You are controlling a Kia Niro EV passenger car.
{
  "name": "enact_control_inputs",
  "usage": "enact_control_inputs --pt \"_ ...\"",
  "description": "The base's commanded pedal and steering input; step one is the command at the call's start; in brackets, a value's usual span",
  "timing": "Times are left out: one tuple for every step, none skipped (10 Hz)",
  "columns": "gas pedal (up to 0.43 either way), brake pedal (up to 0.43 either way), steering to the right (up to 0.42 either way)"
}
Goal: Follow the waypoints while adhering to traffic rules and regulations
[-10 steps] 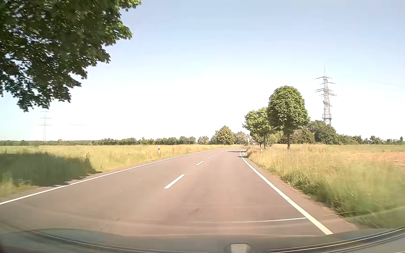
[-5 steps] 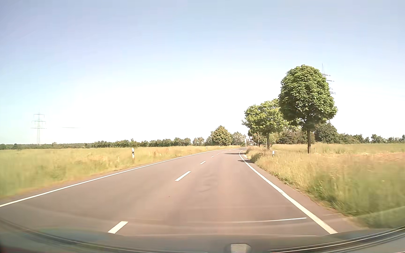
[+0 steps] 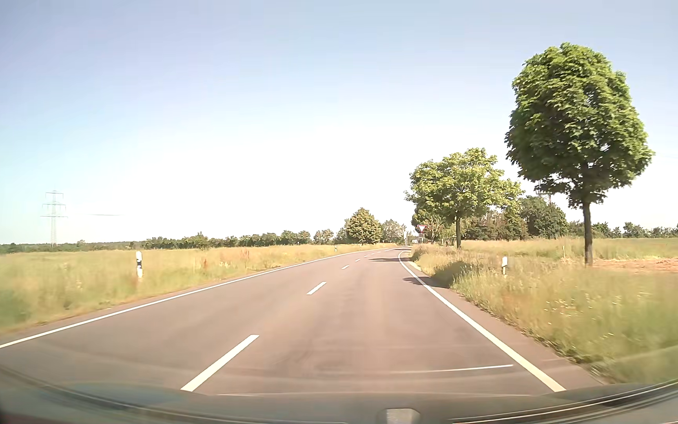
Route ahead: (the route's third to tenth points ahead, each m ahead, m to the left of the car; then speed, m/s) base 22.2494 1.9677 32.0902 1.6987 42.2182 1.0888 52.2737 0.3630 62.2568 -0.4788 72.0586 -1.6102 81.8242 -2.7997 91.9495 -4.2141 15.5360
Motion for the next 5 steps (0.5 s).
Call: enact_control_inputs --pt "0.087 0.030 0.010" --pt "0.087 0.030 0.010" --pt "0.087 0.030 0.010" --pt "0.087 0.030 0.009" --pt "0.087 0.030 0.009"
